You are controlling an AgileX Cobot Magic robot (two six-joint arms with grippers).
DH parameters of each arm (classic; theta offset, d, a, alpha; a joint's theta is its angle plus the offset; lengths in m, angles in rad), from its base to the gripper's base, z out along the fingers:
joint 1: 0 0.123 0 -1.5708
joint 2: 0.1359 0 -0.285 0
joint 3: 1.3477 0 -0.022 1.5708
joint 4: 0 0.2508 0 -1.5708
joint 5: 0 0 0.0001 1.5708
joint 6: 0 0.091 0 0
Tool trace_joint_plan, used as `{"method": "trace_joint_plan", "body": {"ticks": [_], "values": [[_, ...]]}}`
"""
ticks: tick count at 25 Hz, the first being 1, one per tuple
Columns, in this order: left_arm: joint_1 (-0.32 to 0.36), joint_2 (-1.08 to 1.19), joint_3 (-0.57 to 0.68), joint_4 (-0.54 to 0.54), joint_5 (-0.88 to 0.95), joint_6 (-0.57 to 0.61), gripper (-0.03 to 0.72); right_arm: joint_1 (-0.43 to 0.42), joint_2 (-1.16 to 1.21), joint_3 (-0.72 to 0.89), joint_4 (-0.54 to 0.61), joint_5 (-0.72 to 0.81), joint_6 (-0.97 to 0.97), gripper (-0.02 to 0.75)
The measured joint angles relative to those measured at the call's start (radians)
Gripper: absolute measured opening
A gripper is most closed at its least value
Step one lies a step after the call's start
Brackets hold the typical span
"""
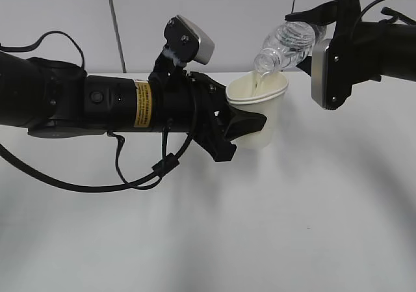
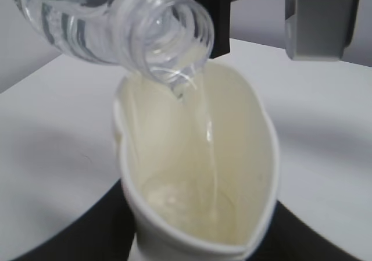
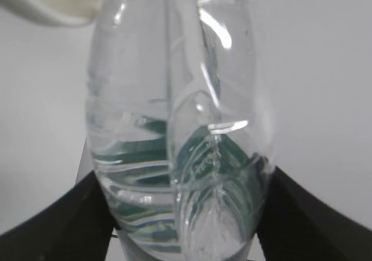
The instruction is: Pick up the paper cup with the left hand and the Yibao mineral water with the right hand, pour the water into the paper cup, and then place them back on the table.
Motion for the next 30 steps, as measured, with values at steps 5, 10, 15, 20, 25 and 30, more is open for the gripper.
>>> {"method": "trace_joint_plan", "body": {"ticks": [5,10,15,20,25,30], "values": [[0.000,0.000,0.000,0.001,0.001,-0.001,0.335,0.000,0.000,0.000,0.000,0.000,-0.002,0.501],[0.000,0.000,0.000,0.004,0.001,-0.001,0.335,0.000,0.000,0.000,0.000,0.000,-0.003,0.500],[0.000,0.000,0.000,0.005,0.001,-0.001,0.335,0.000,0.000,0.000,0.000,0.000,-0.003,0.500],[0.000,0.000,0.000,0.007,0.001,-0.002,0.335,0.000,0.000,0.000,0.002,0.000,-0.003,0.501],[0.000,0.000,0.000,0.009,0.002,-0.005,0.335,0.000,0.000,0.000,0.002,0.000,-0.003,0.501],[0.000,0.000,0.000,0.020,0.002,-0.009,0.335,0.000,0.000,0.000,0.002,0.000,-0.003,0.500]]}}
